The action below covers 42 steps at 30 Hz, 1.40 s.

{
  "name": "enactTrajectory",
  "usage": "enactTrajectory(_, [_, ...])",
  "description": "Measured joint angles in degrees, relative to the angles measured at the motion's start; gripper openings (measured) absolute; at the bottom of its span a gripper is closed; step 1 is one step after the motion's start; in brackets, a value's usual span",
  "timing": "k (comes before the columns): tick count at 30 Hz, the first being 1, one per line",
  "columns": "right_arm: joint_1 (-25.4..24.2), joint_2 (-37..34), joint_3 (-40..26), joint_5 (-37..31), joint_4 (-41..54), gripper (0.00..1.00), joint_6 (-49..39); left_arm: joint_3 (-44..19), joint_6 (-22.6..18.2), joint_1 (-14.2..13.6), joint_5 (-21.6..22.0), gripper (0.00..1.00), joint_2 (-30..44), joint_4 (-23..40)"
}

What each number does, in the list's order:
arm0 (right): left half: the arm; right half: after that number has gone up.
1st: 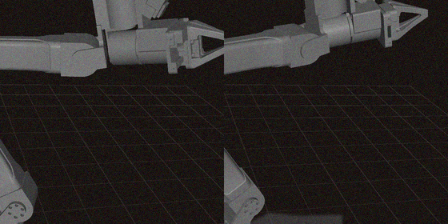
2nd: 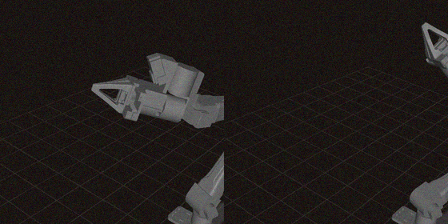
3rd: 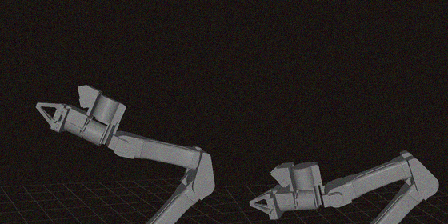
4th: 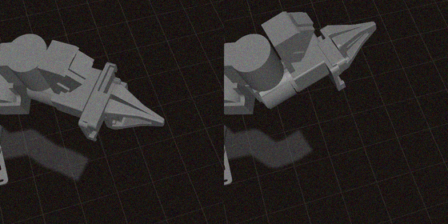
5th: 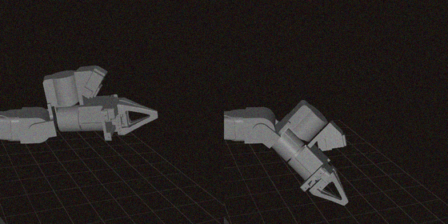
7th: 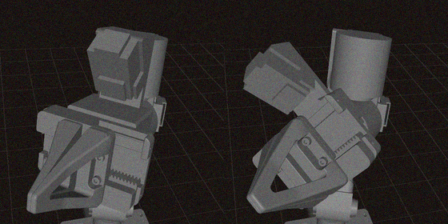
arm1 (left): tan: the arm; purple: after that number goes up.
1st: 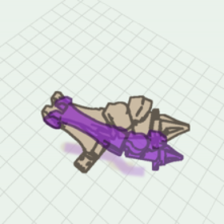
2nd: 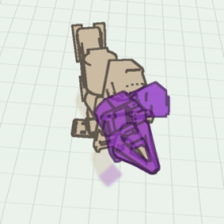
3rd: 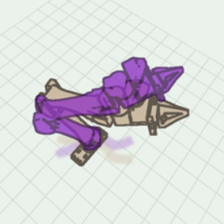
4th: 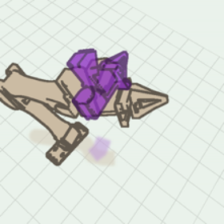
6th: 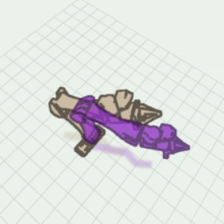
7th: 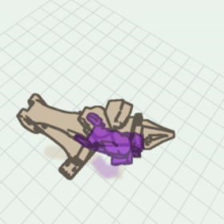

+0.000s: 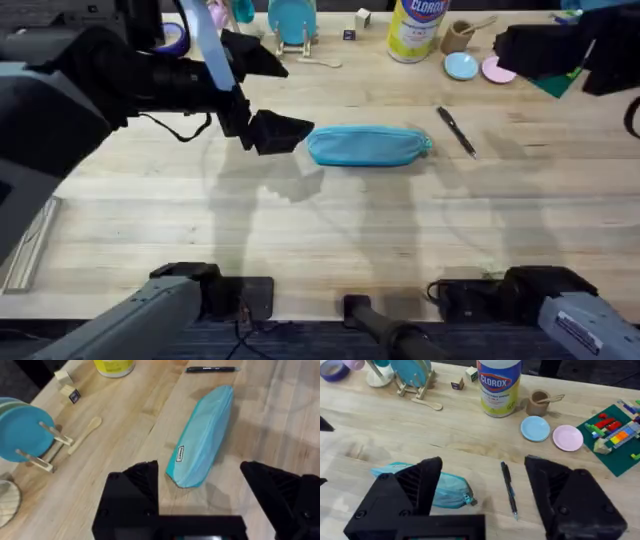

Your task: Unzip the bag, pick up the pens from the table one at a time and place them inside, then zip the bag closed.

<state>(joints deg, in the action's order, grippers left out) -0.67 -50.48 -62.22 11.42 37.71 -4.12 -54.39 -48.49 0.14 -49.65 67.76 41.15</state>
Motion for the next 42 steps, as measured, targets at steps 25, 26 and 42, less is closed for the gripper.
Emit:
enactTrajectory(25, [0.0,0.0,0.0,0.0,-0.02,0.997,-4.09,0.0,-8.18,-4.16,-2.43,0.994,14.46,-0.24])
enactTrajectory(26, [0.0,0.0,0.0,0.0,-0.02,0.997,-4.13,0.0,-8.77,-4.54,-2.65,0.994,15.01,-0.39])
enactTrajectory(42, [0.0,0.0,0.0,0.0,-0.02,0.997,-4.33,0.0,-11.37,-7.59,-4.99,0.993,24.69,-7.04])
